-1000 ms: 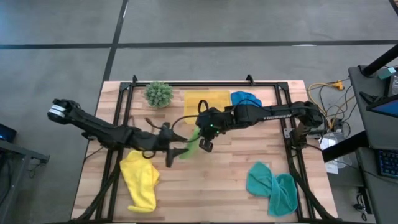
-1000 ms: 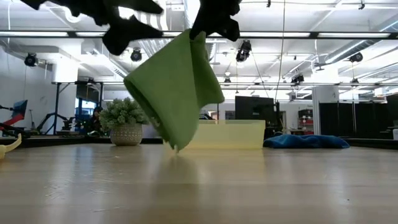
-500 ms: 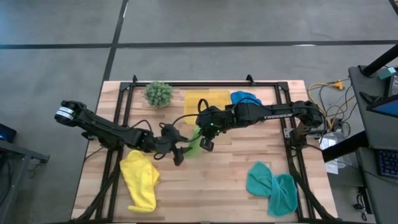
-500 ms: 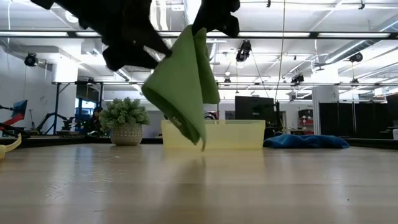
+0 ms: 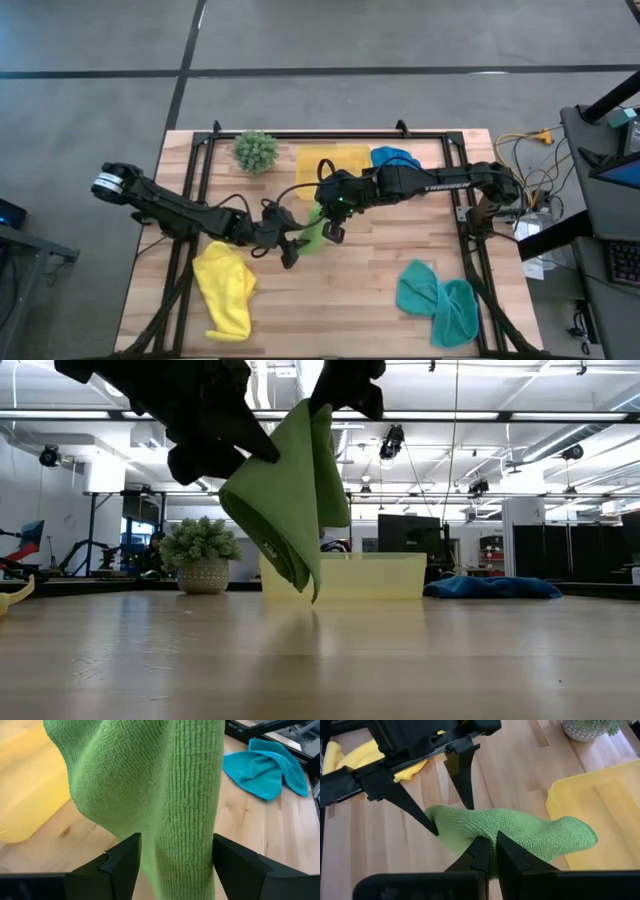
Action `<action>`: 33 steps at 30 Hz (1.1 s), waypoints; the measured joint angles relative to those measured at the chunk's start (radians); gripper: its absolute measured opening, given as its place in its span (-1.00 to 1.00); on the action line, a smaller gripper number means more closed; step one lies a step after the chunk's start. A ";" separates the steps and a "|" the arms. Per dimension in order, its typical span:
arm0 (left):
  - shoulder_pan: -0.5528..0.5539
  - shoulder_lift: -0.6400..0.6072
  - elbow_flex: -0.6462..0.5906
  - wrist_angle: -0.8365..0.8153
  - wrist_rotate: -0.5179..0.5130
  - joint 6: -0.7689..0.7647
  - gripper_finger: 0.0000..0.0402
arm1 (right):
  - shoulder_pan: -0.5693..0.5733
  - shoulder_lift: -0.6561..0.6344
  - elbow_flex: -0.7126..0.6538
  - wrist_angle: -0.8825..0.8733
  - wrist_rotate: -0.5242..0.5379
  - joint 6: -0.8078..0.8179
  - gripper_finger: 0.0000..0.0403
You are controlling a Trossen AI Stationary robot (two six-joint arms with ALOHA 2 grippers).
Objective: Fold microfiber towels
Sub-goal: Put the green towel into the yellow bin
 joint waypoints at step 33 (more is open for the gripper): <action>0.239 -0.126 0.324 -0.541 0.055 0.621 -1.00 | -0.138 -0.114 0.002 -0.245 0.008 -0.279 -0.94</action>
